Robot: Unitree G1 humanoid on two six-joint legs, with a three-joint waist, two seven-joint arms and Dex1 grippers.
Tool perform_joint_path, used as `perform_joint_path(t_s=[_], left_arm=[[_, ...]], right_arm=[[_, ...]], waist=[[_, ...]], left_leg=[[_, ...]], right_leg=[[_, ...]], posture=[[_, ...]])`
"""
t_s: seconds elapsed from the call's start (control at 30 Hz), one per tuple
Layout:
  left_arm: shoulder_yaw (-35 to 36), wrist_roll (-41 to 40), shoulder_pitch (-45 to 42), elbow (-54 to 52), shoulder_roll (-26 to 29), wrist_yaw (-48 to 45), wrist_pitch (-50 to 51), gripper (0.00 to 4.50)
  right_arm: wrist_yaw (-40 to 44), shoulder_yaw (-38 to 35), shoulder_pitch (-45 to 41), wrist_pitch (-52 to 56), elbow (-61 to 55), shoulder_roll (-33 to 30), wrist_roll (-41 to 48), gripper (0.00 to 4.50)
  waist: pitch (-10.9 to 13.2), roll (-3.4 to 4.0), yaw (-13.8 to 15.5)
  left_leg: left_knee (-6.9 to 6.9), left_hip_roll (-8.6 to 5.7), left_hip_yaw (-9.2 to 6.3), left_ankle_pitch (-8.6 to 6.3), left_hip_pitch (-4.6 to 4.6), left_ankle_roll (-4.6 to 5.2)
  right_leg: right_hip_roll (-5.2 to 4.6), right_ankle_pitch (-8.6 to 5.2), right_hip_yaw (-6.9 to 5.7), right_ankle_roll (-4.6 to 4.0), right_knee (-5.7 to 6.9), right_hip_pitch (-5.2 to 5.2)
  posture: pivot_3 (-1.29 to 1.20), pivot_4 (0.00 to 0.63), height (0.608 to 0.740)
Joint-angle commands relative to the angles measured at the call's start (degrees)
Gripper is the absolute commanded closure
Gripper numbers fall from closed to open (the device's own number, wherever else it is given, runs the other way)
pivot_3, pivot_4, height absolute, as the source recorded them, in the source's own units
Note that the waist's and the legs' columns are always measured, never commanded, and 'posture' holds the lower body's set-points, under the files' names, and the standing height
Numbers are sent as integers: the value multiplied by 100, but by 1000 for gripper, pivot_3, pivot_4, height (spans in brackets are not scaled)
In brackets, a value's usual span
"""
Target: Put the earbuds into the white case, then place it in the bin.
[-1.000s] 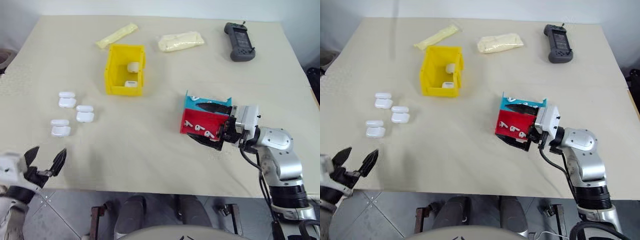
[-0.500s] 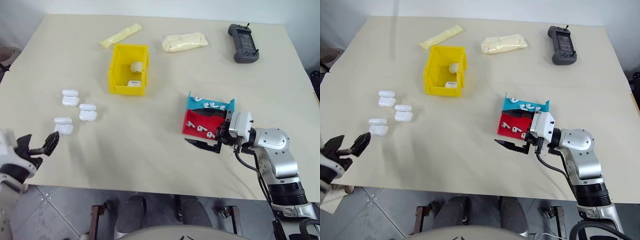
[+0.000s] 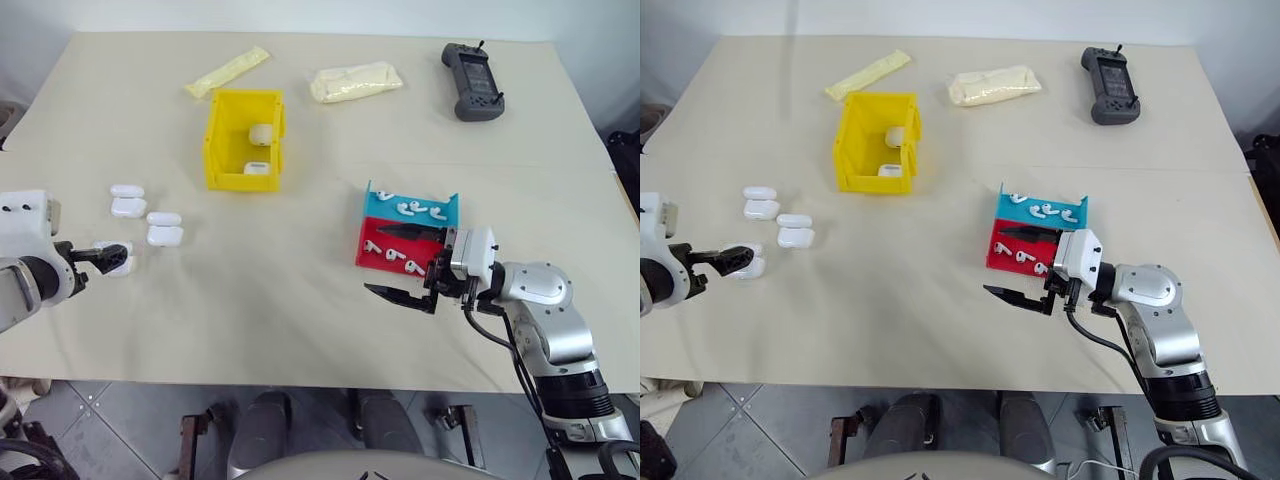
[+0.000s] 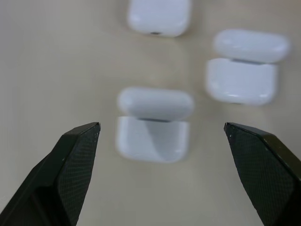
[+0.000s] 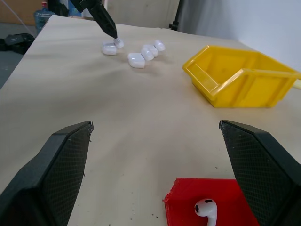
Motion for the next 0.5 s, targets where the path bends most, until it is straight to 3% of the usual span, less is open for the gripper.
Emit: perform_joint_path(t_s=[0.03,0.27,0.5], left_arm=[[-61,-9,121,284,113,-70,-1,17],[-306,278,-125,524,-303,-196,-1,17],[-680,877,-504,790,-292,-481,-2,17]], right_arm=[[-147,-152,-3,-31,-259,17,97,0],[-311,-123,-13,-44,-322,47,96,0],[-406,-114,44,-18,-426,54,94,0]], waist=[[1,2,10],[1,1,19],[0,1,11]], left_leg=[[0,-2,0,0,1,0],[4,-8,0,0,-3,0],[4,-12,0,0,-4,0]], right_leg=[[-2,0,1,0,0,0],[-7,0,1,0,-1,-4],[-8,0,1,0,1,-7]], posture=[[0,150,740],[0,150,740],[0,150,740]])
